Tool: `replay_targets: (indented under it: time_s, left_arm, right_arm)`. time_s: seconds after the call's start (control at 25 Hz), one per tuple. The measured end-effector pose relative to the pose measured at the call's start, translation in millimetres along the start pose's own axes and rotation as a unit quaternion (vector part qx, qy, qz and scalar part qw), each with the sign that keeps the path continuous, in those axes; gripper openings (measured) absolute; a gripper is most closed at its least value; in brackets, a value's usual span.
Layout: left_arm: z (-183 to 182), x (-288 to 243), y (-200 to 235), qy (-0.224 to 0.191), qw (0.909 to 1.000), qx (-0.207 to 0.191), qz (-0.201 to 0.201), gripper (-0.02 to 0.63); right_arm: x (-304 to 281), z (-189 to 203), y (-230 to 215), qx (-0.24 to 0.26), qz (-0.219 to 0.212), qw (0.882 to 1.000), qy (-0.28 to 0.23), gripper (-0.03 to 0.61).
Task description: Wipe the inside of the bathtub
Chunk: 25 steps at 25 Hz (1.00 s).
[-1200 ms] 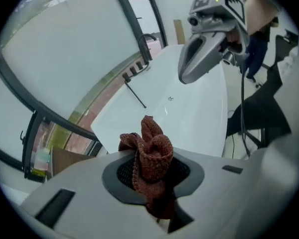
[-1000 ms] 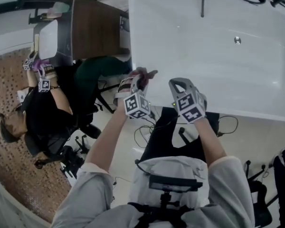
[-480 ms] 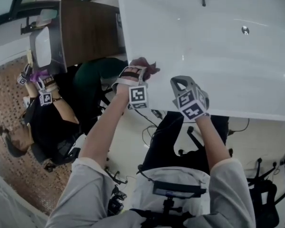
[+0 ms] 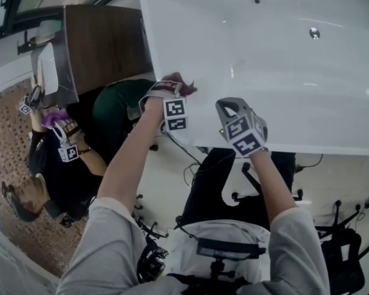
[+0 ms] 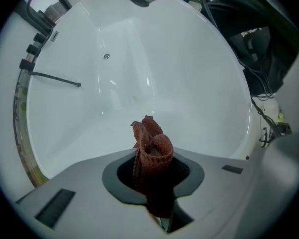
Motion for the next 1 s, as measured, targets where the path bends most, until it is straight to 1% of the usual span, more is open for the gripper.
replay_targets:
  time_s: [0.16, 0.4, 0.48, 0.6, 0.76, 0.92, 1.0]
  left_arm:
    - [5.0, -12.7, -1.9, 0.010, 0.9995, 0.000, 0.030, 0.086]
    - [8.2, -29.3, 15.7, 0.023, 0.9985, 0.006, 0.050, 0.084]
    - [8.7, -36.4, 25.8, 0.027, 0.9980, 0.014, 0.055, 0.084]
    - [9.6, -48.1, 43.8, 0.036, 0.9966, 0.039, 0.064, 0.084]
    - [11.3, -59.4, 64.5, 0.036, 0.9950, 0.070, 0.061, 0.084]
    - [7.8, -63.0, 64.7, 0.035, 0.9942, 0.082, 0.061, 0.083]
    - [1.7, -64.8, 54.1, 0.035, 0.9929, 0.083, 0.077, 0.083]
  right_arm:
    - [0.1, 0.9, -5.2, -0.013, 0.001, 1.000, -0.003, 0.006]
    - [-4.0, -3.2, -19.9, -0.030, 0.006, 1.000, -0.004, 0.006]
    - [-6.6, -5.8, -23.5, -0.033, 0.007, 0.999, -0.005, 0.006]
    - [-12.6, -8.2, -29.5, -0.039, 0.010, 0.999, -0.006, 0.006]
    - [-23.6, -8.3, -39.8, -0.047, 0.016, 0.999, -0.005, 0.006]
    - [-33.9, -8.3, -51.3, -0.046, 0.019, 0.999, -0.005, 0.006]
    - [-37.2, -9.0, -56.5, -0.045, 0.020, 0.999, -0.005, 0.006]
Point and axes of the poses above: the fingertips, and each gripper's own axes: x backward along the fingers, y to its left, z out of its underside, the point moved 9 cm from there along x, backward along the fingers, and after that the axes turned 1 degree about -x, right-handed, at the moved point
